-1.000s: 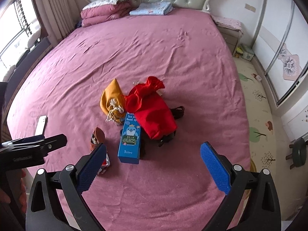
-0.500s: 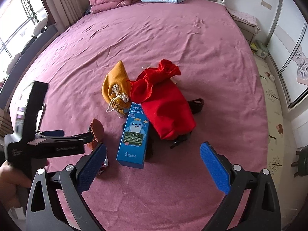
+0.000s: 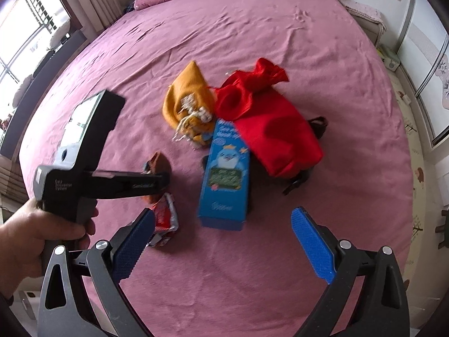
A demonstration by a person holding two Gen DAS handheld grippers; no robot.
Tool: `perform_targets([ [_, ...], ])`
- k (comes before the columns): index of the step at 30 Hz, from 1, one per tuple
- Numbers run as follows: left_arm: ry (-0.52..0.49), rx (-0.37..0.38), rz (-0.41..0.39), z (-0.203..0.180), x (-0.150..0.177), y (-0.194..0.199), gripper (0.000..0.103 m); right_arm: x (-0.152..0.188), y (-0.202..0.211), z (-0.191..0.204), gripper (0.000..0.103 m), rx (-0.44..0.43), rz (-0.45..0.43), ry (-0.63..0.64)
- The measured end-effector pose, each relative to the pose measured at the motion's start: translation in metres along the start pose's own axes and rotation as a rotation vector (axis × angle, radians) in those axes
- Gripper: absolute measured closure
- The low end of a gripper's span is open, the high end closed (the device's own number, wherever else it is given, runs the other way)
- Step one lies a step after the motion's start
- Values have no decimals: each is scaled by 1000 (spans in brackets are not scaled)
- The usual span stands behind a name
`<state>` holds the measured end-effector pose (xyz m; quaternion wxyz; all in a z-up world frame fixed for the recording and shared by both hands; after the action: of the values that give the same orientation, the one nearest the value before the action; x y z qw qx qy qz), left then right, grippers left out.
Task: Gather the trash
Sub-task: 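Lower the left tool and grasp the brown knit sock, then grasp the red snack wrapper with the right tool while the left holds the sock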
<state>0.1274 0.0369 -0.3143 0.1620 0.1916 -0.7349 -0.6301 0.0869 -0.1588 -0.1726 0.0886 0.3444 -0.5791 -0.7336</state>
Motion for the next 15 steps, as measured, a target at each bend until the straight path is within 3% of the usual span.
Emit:
perform_targets([
  [5,-33,57,4,-6,4,13,74,4,-13,26,11,-43,23,6],
  [15,-50,79,2,37,3,21,75,7,-57,68,17,-109,82,-3],
])
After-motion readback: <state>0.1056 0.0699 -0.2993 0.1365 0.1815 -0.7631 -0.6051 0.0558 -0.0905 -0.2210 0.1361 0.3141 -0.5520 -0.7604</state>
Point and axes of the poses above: each gripper's, at about its wrist camera, not at the fingertips, and y roughly against the way its jaws point, z to its left, x to its underside, the point moved 1 cm from there along -y, roughly the way its jaws point, and after that the axes turned 14 degrees about y, right-handed, at the moved point
